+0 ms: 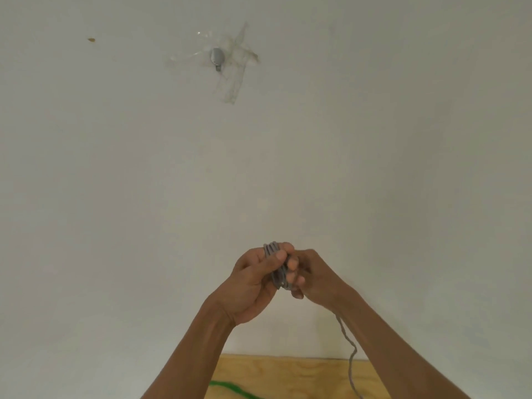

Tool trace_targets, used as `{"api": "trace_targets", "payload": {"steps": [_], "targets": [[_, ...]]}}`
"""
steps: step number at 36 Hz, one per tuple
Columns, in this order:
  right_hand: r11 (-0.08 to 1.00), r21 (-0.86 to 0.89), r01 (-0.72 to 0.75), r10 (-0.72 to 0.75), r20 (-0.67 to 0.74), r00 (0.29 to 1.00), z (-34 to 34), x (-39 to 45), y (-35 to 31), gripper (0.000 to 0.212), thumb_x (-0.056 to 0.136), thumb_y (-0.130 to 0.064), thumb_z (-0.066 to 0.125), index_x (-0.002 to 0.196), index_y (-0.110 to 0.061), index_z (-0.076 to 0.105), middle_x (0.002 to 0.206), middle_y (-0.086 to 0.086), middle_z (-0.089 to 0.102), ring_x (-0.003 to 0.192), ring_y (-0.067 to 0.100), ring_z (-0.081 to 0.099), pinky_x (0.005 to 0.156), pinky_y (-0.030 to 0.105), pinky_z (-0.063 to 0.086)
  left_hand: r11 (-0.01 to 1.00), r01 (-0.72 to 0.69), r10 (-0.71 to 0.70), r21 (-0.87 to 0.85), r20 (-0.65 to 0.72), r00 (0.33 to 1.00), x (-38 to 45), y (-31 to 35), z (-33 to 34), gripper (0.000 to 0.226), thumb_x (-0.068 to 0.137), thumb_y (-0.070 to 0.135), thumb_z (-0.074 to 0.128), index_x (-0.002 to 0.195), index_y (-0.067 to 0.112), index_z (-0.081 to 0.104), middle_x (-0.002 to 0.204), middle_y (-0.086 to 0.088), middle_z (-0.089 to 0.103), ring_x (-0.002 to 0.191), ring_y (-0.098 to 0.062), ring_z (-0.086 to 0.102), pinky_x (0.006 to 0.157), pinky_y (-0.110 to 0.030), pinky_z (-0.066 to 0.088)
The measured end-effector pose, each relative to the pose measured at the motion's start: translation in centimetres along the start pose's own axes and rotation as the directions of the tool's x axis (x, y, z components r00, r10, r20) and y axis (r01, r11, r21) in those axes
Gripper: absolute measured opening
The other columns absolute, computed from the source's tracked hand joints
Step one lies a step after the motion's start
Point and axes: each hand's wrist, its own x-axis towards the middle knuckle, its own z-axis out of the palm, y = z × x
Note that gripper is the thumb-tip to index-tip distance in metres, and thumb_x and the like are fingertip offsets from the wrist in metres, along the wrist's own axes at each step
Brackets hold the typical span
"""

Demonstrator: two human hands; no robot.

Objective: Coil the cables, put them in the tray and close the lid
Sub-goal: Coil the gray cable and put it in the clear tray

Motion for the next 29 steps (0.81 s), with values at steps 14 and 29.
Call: {"api": "trace_targets", "payload": {"steps": [14,29], "targets": [[0.816,-0.531,0.23,-0.222,0.079,0.972,-1.0,-3.0,-2.9,0.012,0.092,-0.02,0.066,0.096,-0.019,0.077,0.06,-0.008,0.058,0.053,0.004,0.048,0.057,0.017,0.043,0.847,0.042,0.066,0.53,-0.184,0.981,0.5,0.9,-4.0,0.023,0.102,0.01,0.047,0.111,-0.003,0.063,0.098,-0.01,0.075,0.097,-0.023,0.071,0.088,-0.027,0.052],[0.976,0.064,0.206,-0.204,-0.035,0.978,-1.9,1.0,-2.1,0.025,0.089,-0.02,0.07,0.094,0.005,0.071,0.066,0.002,0.069,0.051,0.013,0.052,0.049,0.024,0.039,0.989,0.148,-0.147,-0.006,0.072,0.986,-1.0,0.5,0.6,0.04,0.099,0.033,0.041,0.094,0.001,0.065,0.071,-0.018,0.063,0.065,-0.029,0.062,0.078,-0.043,0.054]]}}
